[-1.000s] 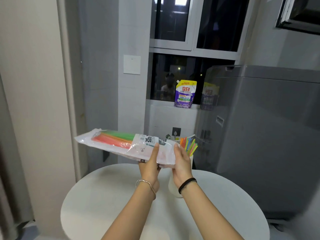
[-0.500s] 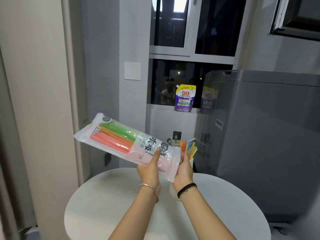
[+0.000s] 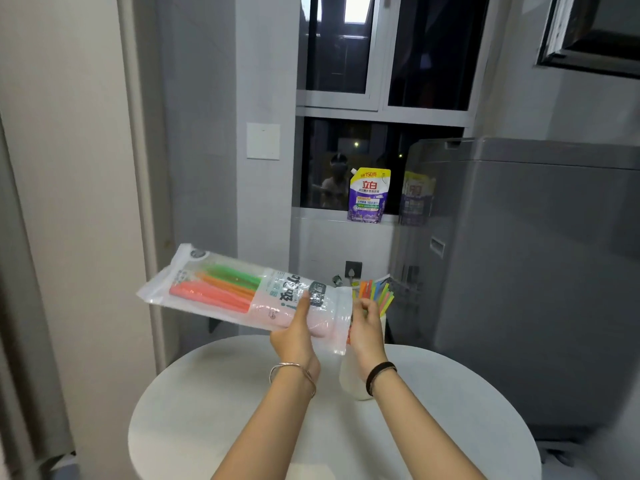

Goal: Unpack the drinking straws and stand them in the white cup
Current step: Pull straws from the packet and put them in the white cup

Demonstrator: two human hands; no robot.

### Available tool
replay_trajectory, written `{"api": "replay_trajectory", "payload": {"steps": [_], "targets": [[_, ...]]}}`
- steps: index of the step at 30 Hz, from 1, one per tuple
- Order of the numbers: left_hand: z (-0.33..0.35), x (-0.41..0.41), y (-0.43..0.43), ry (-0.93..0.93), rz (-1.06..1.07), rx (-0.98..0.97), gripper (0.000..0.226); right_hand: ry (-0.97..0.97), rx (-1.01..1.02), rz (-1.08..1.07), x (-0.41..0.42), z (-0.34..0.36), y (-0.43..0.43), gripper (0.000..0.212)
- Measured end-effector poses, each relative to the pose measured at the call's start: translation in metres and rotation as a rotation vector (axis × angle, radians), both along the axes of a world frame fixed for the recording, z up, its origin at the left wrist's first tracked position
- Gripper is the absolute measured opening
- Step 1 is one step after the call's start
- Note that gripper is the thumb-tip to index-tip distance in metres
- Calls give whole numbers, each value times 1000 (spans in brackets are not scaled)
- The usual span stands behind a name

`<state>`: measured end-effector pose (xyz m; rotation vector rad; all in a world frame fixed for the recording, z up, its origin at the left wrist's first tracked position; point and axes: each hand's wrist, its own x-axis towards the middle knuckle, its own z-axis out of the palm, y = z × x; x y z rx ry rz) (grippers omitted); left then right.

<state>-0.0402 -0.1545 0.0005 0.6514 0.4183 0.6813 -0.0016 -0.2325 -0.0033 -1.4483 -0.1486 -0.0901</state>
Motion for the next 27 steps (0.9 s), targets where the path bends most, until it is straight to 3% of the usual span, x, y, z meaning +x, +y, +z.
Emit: {"api": "replay_trajectory", "payload": {"steps": [6, 8, 11, 15, 20, 24, 27], "targets": [[-9, 3, 3, 29, -85, -190, 33, -160, -246, 93, 6, 7, -15, 13], [-9, 2, 5, 8, -122, -236, 42, -179, -258, 122, 10, 14, -23, 11], [-10, 2, 11, -10, -143, -309, 52, -173, -208, 104, 16, 24, -38, 10], [-8, 5, 12, -3, -137, -354, 49, -124, 101, -39, 20, 27, -51, 15], [-5, 9, -2, -13, -204, -335, 48, 57, 284, 121, 19, 18, -34, 16], [-4, 12, -9, -18, -212, -334, 46, 96, 153, 140, 24, 16, -24, 21], [-6, 13, -5, -31, -216, -344, 49, 2, 124, -46, 27, 22, -29, 29]]}}
